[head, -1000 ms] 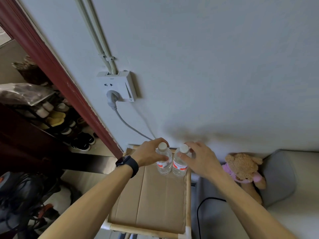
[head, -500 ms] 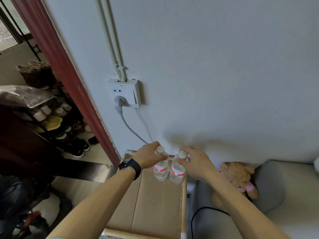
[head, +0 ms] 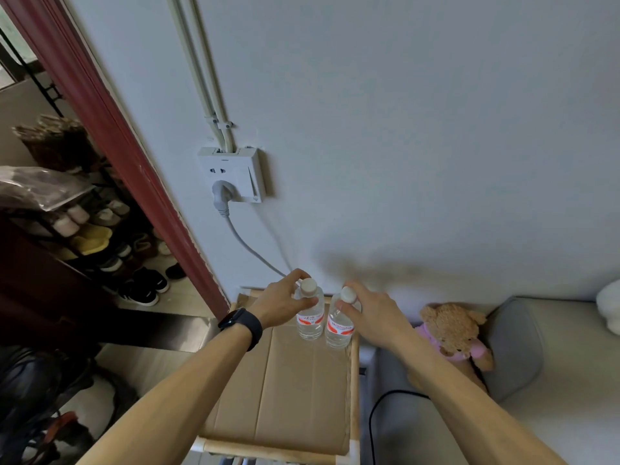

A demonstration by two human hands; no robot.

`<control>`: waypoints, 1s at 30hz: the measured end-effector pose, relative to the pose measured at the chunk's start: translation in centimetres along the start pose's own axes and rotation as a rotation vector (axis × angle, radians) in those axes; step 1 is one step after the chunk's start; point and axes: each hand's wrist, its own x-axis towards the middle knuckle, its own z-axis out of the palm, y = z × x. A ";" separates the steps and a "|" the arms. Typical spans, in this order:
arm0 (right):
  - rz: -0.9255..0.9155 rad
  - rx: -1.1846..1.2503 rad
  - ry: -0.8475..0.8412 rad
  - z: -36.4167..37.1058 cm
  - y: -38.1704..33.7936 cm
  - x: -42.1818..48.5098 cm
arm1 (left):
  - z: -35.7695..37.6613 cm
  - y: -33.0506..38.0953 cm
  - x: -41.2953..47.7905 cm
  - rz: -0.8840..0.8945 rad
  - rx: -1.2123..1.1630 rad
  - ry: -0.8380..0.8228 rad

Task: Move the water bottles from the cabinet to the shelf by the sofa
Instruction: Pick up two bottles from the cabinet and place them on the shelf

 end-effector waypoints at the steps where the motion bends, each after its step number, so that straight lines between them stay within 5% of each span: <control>1: -0.003 0.004 0.006 0.0 -0.1 -0.3 | 0.0 -0.2 -0.1 0.011 -0.024 -0.017; 7: 0.022 0.063 0.082 0.6 -0.2 -1.1 | 0.6 -0.7 -0.1 0.021 -0.058 -0.061; 17: 0.174 0.305 -0.102 1.7 2.0 0.4 | 2.5 -0.7 -0.6 -0.030 -0.108 -0.044; 30: 0.114 0.429 -0.155 3.5 3.8 1.3 | 3.4 -1.6 -0.2 -0.064 -0.153 0.025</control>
